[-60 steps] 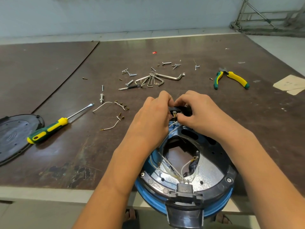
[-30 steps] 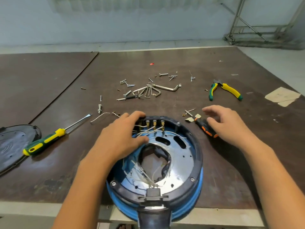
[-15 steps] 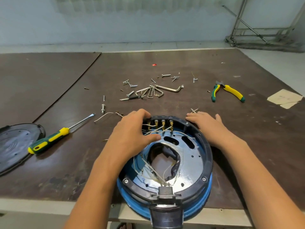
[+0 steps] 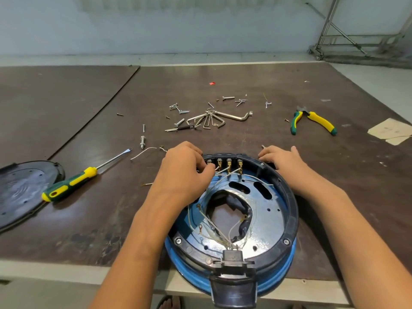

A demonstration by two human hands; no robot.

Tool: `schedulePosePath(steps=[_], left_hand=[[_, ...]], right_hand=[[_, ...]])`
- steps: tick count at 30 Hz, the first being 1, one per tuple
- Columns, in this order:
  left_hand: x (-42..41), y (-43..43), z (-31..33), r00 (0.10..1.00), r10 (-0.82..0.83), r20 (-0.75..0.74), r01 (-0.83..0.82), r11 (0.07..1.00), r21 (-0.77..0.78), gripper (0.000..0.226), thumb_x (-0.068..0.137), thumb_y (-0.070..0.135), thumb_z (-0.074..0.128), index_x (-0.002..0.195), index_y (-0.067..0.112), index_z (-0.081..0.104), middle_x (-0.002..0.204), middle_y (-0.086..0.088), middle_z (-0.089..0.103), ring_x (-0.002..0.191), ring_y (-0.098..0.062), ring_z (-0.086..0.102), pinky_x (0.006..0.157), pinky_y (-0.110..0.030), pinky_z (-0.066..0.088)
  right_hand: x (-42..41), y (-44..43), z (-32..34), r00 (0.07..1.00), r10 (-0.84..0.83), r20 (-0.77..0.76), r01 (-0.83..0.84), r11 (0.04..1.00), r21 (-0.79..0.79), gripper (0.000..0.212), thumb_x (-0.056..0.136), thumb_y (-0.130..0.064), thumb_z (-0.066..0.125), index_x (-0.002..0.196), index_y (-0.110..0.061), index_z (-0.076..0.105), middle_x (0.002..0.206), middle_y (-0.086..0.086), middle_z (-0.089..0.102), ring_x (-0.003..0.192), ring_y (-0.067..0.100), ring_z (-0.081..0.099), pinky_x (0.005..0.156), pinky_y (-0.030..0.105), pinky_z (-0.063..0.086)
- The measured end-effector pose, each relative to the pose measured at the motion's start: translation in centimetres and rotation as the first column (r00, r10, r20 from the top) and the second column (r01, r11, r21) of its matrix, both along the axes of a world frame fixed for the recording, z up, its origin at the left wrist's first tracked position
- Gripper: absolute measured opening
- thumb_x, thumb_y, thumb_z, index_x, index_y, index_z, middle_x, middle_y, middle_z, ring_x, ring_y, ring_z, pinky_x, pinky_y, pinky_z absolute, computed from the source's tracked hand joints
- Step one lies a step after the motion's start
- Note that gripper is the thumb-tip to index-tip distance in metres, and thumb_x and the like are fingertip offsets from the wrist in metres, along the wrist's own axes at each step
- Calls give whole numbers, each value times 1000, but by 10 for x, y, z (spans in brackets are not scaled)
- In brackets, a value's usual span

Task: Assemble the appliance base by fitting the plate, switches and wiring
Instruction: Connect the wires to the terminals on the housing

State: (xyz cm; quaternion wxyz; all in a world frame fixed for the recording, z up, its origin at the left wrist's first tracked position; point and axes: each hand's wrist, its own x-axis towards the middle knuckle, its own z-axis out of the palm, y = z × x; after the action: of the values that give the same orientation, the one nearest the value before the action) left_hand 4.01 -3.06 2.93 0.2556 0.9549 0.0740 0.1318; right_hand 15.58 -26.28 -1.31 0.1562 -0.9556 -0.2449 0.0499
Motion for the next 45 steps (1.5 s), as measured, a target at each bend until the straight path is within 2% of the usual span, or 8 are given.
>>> schedulePosePath(steps=[6, 10, 18, 21, 27, 32, 41, 45], left_hand=[[4, 1, -4, 999, -7, -33, 7, 1000, -1, 30, 87, 31, 70, 63, 13, 76, 97, 14, 57, 77, 26, 41, 76, -22, 38], [6, 2, -6, 1000, 19, -2, -19, 1000, -19, 31, 86, 26, 68, 62, 8, 75, 92, 11, 65, 81, 33, 39, 72, -21, 38], [6, 2, -6, 992, 89, 88, -87, 996, -24, 31, 87, 24, 67, 63, 5, 73, 83, -1, 69, 76, 14, 47, 69, -20, 32], [5, 1, -4, 992, 89, 85, -86, 995, -42, 32, 89, 29, 66, 65, 9, 74, 86, 0, 68, 77, 4, 51, 73, -25, 40], [3, -4, 1, 993, 97, 61, -93, 994, -54, 35, 91, 31, 65, 66, 9, 74, 87, -6, 69, 79, -18, 64, 76, -33, 53], [4, -12, 3, 996, 71, 51, -68, 996, -60, 36, 93, 31, 61, 67, 8, 72, 80, -11, 69, 77, -24, 64, 71, -32, 52], [5, -12, 2, 997, 44, 66, -37, 994, -102, 30, 95, 33, 59, 78, 15, 75, 94, 0, 65, 84, -17, 61, 77, -34, 51], [4, -11, 4, 992, 57, 110, -32, 976, -217, 25, 98, 31, 56, 85, 20, 74, 91, 6, 67, 82, -4, 60, 76, -30, 48]], right_hand=[[-1, -1, 0, 997, -23, 74, 19, 998, 52, 19, 94, -16, 65, 108, -19, 79, 126, 1, 65, 117, 27, 58, 114, 45, 37], [-1, -1, 2, 990, -72, 125, 71, 997, 15, 31, 86, 2, 55, 95, -15, 80, 107, 11, 73, 103, 34, 64, 91, 45, 53], [-2, -5, -4, 963, -194, 186, 157, 968, 196, 46, 86, 5, 60, 129, -8, 65, 121, 12, 69, 113, 30, 61, 100, 36, 44], [-2, -9, -5, 964, -222, 144, 182, 952, 247, 48, 88, -3, 62, 136, -7, 58, 112, 9, 72, 99, 25, 63, 87, 32, 47], [-3, -6, 0, 965, -201, 167, 189, 978, 89, 20, 90, -14, 63, 105, -16, 76, 103, 10, 66, 100, 31, 60, 86, 45, 53], [1, -3, 4, 978, -175, 112, 178, 984, -12, 25, 88, -16, 70, 108, -29, 75, 100, 0, 68, 90, 22, 58, 86, 41, 54], [-5, -6, 0, 929, -215, 302, 105, 934, 341, 22, 87, -9, 68, 107, -18, 74, 88, -1, 74, 89, 25, 65, 86, 53, 52], [-10, -10, 14, 852, -392, 348, 101, 775, 624, 17, 84, -7, 67, 96, -17, 75, 85, -3, 73, 81, 11, 67, 84, 38, 54]])
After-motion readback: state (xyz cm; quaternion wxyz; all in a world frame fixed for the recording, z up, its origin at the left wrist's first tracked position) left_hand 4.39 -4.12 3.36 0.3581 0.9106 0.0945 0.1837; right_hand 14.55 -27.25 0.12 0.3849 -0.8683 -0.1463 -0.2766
